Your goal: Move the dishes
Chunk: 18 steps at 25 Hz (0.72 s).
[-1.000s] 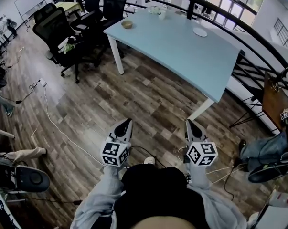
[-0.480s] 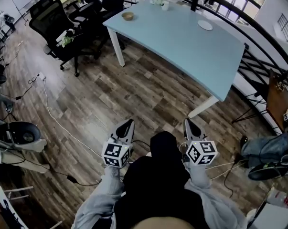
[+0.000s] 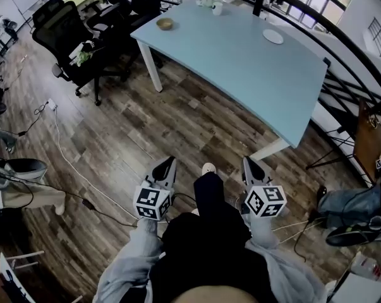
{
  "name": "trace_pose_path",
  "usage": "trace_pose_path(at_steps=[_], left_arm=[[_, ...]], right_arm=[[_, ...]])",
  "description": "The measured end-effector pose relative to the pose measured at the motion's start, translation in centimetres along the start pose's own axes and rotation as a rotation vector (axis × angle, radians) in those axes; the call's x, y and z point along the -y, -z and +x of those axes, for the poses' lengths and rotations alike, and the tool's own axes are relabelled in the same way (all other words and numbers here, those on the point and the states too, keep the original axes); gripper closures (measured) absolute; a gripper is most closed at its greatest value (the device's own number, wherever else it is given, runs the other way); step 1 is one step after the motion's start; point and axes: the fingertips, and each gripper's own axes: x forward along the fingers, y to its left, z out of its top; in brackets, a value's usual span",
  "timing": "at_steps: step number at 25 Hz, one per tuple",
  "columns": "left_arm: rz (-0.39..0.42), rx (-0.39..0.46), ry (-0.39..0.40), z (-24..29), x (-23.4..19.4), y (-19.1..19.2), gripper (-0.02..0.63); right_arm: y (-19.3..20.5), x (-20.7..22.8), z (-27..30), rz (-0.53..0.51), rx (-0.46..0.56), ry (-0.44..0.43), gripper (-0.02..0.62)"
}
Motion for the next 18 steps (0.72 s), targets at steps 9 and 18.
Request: trace_pose_path(at_steps=[9,18], left_arm=[[0.012,0.029,-0.008,10.0,-3.2,-5.1,0.581],[0.008,0.043,-0.024,19.2,-5.7,-8.2,0.581]], right_arm=[[-7.8,5.4,8.5,0.043,0.077,-0.023,0.46],[-12.0,10.9,15.7,0.042,0.049,-0.039,0.362]])
